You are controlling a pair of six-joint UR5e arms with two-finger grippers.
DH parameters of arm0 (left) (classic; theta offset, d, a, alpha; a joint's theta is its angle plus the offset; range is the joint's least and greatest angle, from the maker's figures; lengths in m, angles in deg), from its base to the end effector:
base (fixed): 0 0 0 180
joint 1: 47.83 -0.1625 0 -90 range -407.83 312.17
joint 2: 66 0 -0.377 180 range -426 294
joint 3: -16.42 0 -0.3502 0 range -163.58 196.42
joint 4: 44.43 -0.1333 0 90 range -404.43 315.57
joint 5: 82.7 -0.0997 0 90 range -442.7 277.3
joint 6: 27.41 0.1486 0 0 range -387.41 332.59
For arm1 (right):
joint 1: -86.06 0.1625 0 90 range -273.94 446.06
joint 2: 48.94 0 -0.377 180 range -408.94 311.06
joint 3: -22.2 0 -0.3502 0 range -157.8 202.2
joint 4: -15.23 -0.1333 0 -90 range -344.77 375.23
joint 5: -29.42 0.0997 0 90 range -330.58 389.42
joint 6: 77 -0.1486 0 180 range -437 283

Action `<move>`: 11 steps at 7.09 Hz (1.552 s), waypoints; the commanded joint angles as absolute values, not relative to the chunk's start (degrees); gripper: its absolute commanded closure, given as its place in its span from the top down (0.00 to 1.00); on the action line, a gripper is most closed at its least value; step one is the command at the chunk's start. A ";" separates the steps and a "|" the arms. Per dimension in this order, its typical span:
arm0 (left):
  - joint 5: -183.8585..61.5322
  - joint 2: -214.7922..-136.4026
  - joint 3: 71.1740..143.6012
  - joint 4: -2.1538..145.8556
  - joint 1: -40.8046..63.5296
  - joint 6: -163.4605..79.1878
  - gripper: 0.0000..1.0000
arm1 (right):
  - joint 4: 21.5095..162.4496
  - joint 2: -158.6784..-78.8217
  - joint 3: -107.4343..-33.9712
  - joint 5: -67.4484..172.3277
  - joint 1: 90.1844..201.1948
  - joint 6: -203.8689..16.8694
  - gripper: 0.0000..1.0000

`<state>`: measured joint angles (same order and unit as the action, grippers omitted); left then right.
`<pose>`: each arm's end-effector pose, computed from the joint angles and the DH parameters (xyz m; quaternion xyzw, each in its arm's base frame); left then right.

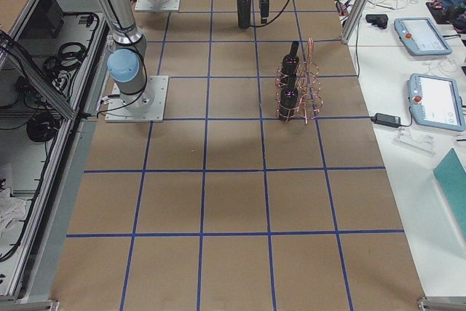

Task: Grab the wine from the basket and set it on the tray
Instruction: 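Lift the bottle with the left gripper and carry it over the wooden tray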

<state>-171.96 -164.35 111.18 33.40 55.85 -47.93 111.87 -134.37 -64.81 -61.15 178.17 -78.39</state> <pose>-0.2480 -0.4471 0.3059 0.0597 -0.9982 -0.0097 0.0038 0.1499 -0.4873 0.3894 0.0061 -0.9990 0.0443 0.0036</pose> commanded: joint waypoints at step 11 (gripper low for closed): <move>-175.42 -178.22 89.29 36.37 10.29 13.26 0.00 | 114.64 -134.02 -64.81 -60.93 177.55 -78.06 1.00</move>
